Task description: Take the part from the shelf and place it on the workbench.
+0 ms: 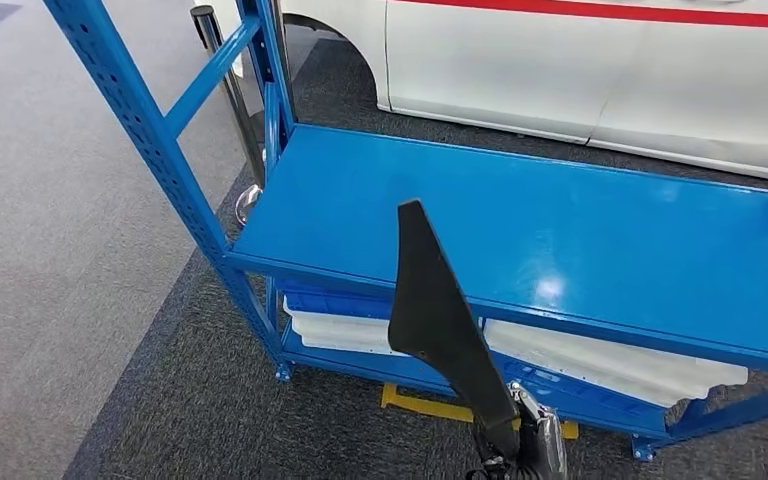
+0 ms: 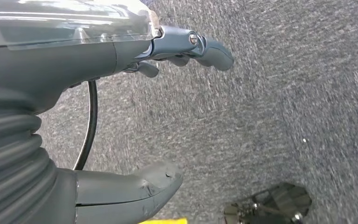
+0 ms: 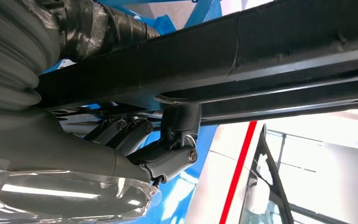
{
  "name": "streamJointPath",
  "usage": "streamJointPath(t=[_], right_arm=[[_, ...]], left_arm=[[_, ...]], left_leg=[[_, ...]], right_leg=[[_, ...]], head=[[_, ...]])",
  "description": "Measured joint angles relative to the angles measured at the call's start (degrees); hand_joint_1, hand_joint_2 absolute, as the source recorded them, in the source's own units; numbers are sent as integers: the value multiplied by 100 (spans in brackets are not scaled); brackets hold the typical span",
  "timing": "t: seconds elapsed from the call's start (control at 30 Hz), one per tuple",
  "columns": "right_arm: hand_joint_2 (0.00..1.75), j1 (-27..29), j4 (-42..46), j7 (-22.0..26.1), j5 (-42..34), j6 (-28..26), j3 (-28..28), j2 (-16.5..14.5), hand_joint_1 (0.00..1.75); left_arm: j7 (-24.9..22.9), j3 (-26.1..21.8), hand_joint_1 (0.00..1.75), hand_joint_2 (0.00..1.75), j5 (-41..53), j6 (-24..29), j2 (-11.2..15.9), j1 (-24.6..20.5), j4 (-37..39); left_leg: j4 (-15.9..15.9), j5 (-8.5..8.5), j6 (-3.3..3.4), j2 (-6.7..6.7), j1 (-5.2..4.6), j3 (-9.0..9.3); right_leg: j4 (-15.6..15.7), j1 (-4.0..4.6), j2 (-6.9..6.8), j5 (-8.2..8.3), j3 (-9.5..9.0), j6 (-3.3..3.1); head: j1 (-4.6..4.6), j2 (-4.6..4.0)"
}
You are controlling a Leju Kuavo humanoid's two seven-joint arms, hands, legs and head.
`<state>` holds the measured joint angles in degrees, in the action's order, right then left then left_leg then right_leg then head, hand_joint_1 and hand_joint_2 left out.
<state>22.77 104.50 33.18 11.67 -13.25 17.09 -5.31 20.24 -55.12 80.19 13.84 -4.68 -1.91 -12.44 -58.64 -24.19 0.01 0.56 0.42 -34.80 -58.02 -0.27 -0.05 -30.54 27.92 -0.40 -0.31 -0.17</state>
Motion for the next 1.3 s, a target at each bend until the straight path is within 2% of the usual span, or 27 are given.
streamJointPath(t=[0.03, 0.1, 0.17, 0.2, 0.23, 0.27, 0.33, 0.4, 0.43, 0.5, 0.53, 0.57, 0.6, 0.67, 0.7, 0.73, 0.77, 0.83, 0.9, 0.97, 1.0, 1.07, 1.13, 1.2, 1.23, 1.27, 1.3], right_arm=[[175, 2, -3, -1, 0, 0, -2, -12, 175], [175, 8, -6, -1, -1, -2, -6, -41, 175], [175, 14, -19, -1, 1, -26, -14, -60, 175], [175, 18, -32, 0, 3, -45, -17, -66, 175], [175, 24, -48, 4, 5, -72, -20, -74, 175], [175, 32, -64, 13, 5, -100, -21, -83, 175], [175, 59, -95, 39, -25, -148, -29, -110, 175], [175, 92, -124, 55, -108, -168, -60, -147, 175], [175, 106, -143, 59, -146, -172, -96, -167, 175], [175, 134, -187, 63, -175, -173, -193, -197, 175], [175, 157, -211, 70, -182, -170, -254, -209, 175], [175, 183, -232, 79, -194, -160, -309, -218, 175], [175, 208, -252, 89, -215, -139, -366, -227, 175], [175, 244, -292, 113, -276, -36, -482, -250, 175], [175, 257, -310, 124, -316, 45, -545, -268, 175], [175, 272, -328, 138, -369, 145, -616, -293, 175], [175, 287, -343, 152, -433, 255, -688, -325, 175], [175, 312, -362, 182, -589, 515, -867, -417, 175], [175, 322, -368, 213, -710, 783, -1102, -548, 175], [175, 337, -365, 266, -765, 1012, -1376, -692, 175], [175, 354, -355, 293, -771, 1118, -1514, -767, 175], [175, 392, -310, 335, -755, 1310, -1786, -933, 175], [175, 411, -262, 360, -732, 1438, -1992, -1083, 175], [175, 427, -236, 386, -717, 1481, -2153, -1186, 175], [175, 441, -212, 410, -714, 1481, -2242, -1229, 175], [175, 460, -174, 439, -715, 1466, -2334, -1266, 175], [175, 482, -118, 469, -720, 1434, -2425, -1297, 175]], left_arm=[[0, -2, 0, 175, -1, 0, -1, 3, 0], [0, -5, 0, 175, -3, 1, -3, 6, 0], [-1, -10, 0, 175, -3, 13, -3, 4, 0], [-4, -15, 0, 175, -2, 27, -2, 1, 0], [-10, -19, 0, 175, 0, 46, -3, 0, 0], [-19, -23, 0, 175, 2, 65, -3, -1, 0], [-37, -29, 0, 175, 1, 101, -3, -10, -1], [-45, -48, 0, 175, -11, 138, -3, -26, -1], [-45, -68, 0, 175, -22, 154, -4, -33, -1], [-43, -115, 0, 175, -45, 174, -9, -32, 0], [-43, -137, 0, 175, -59, 178, -14, -34, 0], [-44, -151, 0, 175, -70, 181, -18, -36, 0], [-45, -164, 0, 175, -81, 184, -23, -36, 0], [-48, -195, 0, 175, -94, 195, -27, -31, 0], [-48, -214, 0, 175, -99, 199, -30, -26, 0], [-41, -235, 0, 175, -108, 199, -33, -22, 0], [-25, -255, 0, 175, -123, 191, -39, -19, 0], [8, -293, 0, 175, -163, 170, -50, -11, 0], [11, -336, 0, 175, -193, 156, -56, 2, 0], [-20, -384, 0, 175, -207, 150, -59, 3, 0], [-35, -404, 0, 175, -209, 146, -60, -3, 0], [-56, -431, 0, 175, -209, 142, -62, -5, 0], [-67, -455, 0, 175, -209, 140, -61, 15, 0], [-72, -480, 0, 175, -213, 140, -58, 35, 0], [-70, -495, 0, 175, -213, 140, -57, 38, 0], [-65, -509, 0, 175, -212, 140, -57, 38, 0], [-57, -523, 0, 175, -211, 140, -58, 37, 0]], left_leg=[[-58, -85, -31, -7, 4, -44], [-468, -541, -73, -21, 21, -205], [-1172, -1037, -107, -23, 29, -384], [-1434, -1126, -118, -23, 29, -408], [-1547, -1094, -121, -23, 29, -353], [-1446, -962, -115, -23, 28, -202], [-734, -724, -64, -35, 25, 359], [-26, -722, -1, -55, -4, 834], [146, -759, 28, -63, -25, 929], [225, -680, 90, -55, -36, 900], [259, -614, 131, -40, -25, 863], [289, -537, 179, -22, -8, 808], [310, -456, 214, -2, 9, 735], [301, -327, 247, 38, 6, 562], [289, -268, 242, 65, 5, 472], [268, -218, 234, 99, 7, 382], [240, -179, 222, 142, 11, 295], [157, -130, 180, 226, 18, 140], [66, -102, 117, 318, 8, 65], [35, -67, 39, 428, 4, 61], [37, -50, -4, 474, 9, 65], [-85, -187, -86, 358, 36, 20], [-614, -626, -131, 106, 51, -158], [-1322, -1017, -134, 1, 50, -371], [-1499, -1059, -123, -11, 48, -395], [-1464, -989, -101, -19, 43, -320], [-1207, -834, -65, -48, 35, -141]], right_leg=[[14, -10, -6, 56, 51, -58], [41, -27, -18, 186, 180, -155], [27, -7, -17, 300, 333, -191], [10, 2, -18, 351, 410, -192], [-14, 10, -18, 399, 496, -188], [-45, 15, -17, 440, 579, -181], [-119, 21, -11, 513, 728, -155], [-168, 25, -12, 579, 799, -101], [-173, 20, -15, 618, 809, -65], [-153, 12, -15, 696, 816, 13], [-181, 7, -7, 645, 841, 46], [-274, 4, 1, 492, 883, 74], [-477, -4, 8, 229, 946, 99], [-1106, -31, 11, -343, 1081, 145], [-1403, -46, 10, -469, 1107, 171], [-1565, -62, 7, -435, 1072, 196], [-1553, -78, -2, -282, 957, 218], [-999, -108, -140, 21, 477, 253], [-257, -74, -354, -33, -11, 215], [44, -21, -389, -158, -150, 104], [56, -23, -338, -138, -123, 37], [79, -33, -232, -48, -61, -85], [89, -32, -123, 40, 20, -174], [73, -3, 8, 105, 106, -205], [58, 12, 78, 130, 145, -208], [39, 26, 150, 149, 177, -204], [19, 39, 222, 160, 202, -197]], head=[[-1, 0], [-2, 0], [-3, 0], [-2, 0], [-2, 0], [-2, 0], [-2, 0], [1, 0], [1, 0], [-1, 0], [-1, -1], [1, -1], [2, -1], [2, 0], [2, 0], [1, 0], [2, 0], [1, 0], [-1, 0], [-2, 0], [-2, 0], [-2, 0], [-3, 0], [-4, 0], [-4, 0], [-4, 0], [-4, 0]])
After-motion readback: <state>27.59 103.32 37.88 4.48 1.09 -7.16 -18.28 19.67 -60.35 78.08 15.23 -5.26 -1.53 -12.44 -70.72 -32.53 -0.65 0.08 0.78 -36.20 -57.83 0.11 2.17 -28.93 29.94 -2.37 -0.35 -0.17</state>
